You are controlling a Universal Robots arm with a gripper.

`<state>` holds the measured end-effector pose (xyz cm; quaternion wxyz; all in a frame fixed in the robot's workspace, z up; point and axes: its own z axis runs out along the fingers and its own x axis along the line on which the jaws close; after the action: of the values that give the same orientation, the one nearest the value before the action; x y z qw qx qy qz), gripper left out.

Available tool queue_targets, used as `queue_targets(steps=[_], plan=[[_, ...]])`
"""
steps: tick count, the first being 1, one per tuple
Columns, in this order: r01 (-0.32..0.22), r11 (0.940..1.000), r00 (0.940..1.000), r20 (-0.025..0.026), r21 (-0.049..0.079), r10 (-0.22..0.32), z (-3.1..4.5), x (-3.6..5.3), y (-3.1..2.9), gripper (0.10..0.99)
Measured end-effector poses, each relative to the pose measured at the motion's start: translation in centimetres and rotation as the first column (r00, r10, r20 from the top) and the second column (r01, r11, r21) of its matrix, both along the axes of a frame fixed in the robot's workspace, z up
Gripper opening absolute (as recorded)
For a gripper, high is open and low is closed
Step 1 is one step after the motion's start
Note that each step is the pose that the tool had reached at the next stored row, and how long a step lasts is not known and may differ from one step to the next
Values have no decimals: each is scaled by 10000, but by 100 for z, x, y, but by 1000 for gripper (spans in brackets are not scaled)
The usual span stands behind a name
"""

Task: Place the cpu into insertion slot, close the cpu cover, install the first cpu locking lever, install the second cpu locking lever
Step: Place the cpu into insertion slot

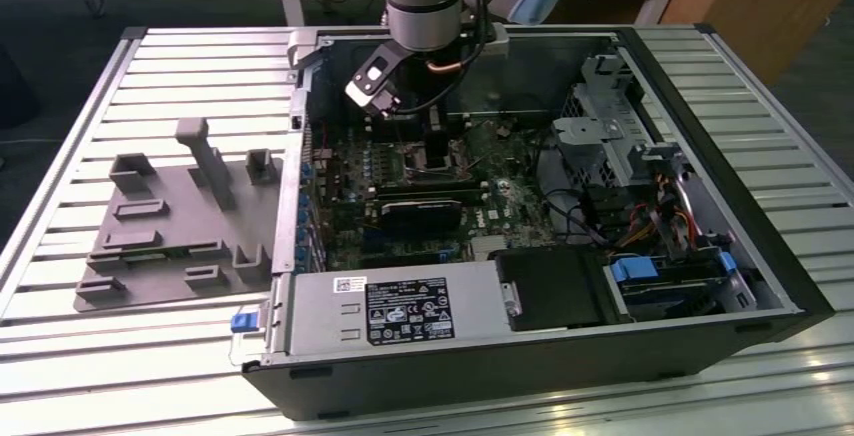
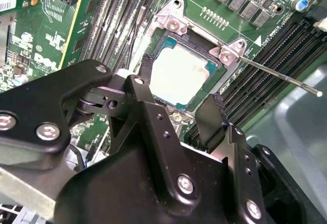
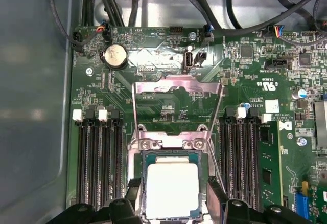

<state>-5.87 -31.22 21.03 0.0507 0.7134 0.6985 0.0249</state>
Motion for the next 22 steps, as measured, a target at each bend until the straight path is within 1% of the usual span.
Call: queue_targets(steps=[7,8,9,10,12,13,15,16,19,22], plan=[[0,10000,10000,-2,-2,0,5,0,0,616],[0,10000,10000,-2,-3,0,5,0,0,600],[0,10000,10000,-2,-3,0,6,0,0,537],[0,10000,10000,-2,-3,0,6,0,0,537],[0,10000,10000,-2,-3,0,7,0,0,416],[0,10000,10000,-2,-3,0,8,0,0,416],[0,10000,10000,-3,-3,0,9,0,0,302],[0,10000,10000,-2,-3,0,9,0,0,302],[0,10000,10000,-2,-3,0,11,0,0,122],[1,10000,10000,-2,-3,-1,13,-1,0,102]])
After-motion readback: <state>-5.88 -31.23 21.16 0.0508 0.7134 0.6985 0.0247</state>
